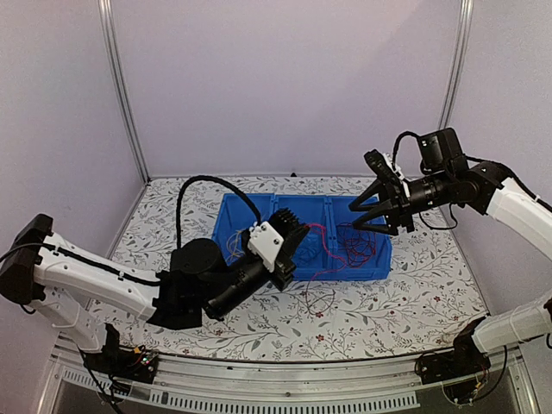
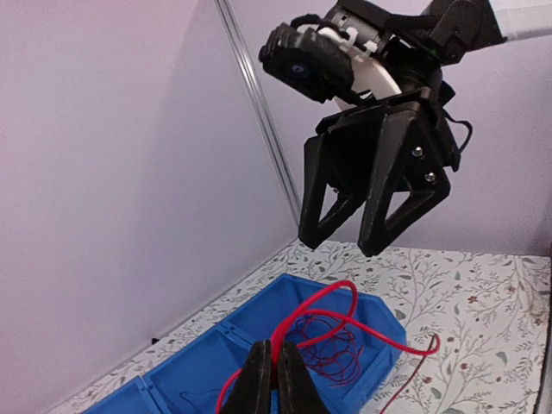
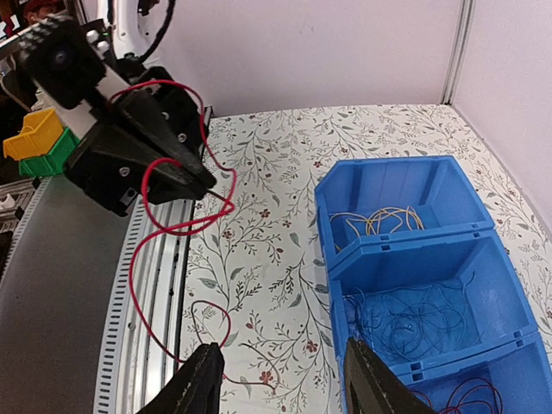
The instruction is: Untangle the cables
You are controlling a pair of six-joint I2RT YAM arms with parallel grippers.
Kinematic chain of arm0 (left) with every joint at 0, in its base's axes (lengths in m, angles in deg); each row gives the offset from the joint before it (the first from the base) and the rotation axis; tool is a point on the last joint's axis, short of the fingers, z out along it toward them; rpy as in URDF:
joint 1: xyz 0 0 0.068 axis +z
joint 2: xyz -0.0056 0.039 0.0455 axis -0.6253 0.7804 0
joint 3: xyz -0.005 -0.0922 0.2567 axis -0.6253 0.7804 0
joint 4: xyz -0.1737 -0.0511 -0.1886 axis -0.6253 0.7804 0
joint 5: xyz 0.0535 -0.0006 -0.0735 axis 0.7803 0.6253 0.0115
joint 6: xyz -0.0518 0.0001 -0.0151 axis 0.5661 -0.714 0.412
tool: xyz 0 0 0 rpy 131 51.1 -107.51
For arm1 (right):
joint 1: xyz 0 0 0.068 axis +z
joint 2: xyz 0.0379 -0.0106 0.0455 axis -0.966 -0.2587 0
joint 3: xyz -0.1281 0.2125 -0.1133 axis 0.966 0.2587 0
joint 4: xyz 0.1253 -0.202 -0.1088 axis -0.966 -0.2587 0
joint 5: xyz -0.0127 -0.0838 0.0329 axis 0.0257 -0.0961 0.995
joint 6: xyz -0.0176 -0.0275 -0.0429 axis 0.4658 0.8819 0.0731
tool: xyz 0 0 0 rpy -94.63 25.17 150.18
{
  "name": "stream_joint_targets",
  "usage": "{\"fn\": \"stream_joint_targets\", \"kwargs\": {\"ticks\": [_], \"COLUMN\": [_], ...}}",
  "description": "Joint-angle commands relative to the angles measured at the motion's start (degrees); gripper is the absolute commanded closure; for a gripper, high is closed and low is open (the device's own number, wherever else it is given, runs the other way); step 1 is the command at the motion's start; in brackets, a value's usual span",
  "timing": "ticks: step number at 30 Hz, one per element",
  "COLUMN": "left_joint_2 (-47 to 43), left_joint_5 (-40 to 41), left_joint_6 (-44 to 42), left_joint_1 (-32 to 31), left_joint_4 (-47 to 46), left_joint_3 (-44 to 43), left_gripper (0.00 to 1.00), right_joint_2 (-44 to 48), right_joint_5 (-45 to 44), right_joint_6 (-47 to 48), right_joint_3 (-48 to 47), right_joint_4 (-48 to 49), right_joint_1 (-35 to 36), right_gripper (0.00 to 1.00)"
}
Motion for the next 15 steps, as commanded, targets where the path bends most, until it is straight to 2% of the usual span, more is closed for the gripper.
{"fn": "stream_joint_targets", "kwargs": {"ticks": [1,7,15], "left_joint_2": [-2.7,-2.0,-1.8], "left_joint_5": [-16.7,-19.4,-18.7], "left_joint_6": [23.5,26.7,27.6], "left_joint_1": [3.4,4.1,4.1], "left_joint_4": [11.6,15.7,15.7], "left_joint_3": [4.7,3.0,3.1], "left_gripper": [1.0,1.0,1.0], "right_joint_2": [2.0,-1.7,-6.8], "right_joint_5": [2.7,8.5,5.8], "right_joint_6": [5.7,5.8,5.3], "right_joint_3": [0.2,-3.3,-3.9], "right_joint_4": [-3.5,-5.1,-6.6], "right_joint_1": [3.2,6.2,10.9], "right_gripper": [0.47,0.43,0.41]}}
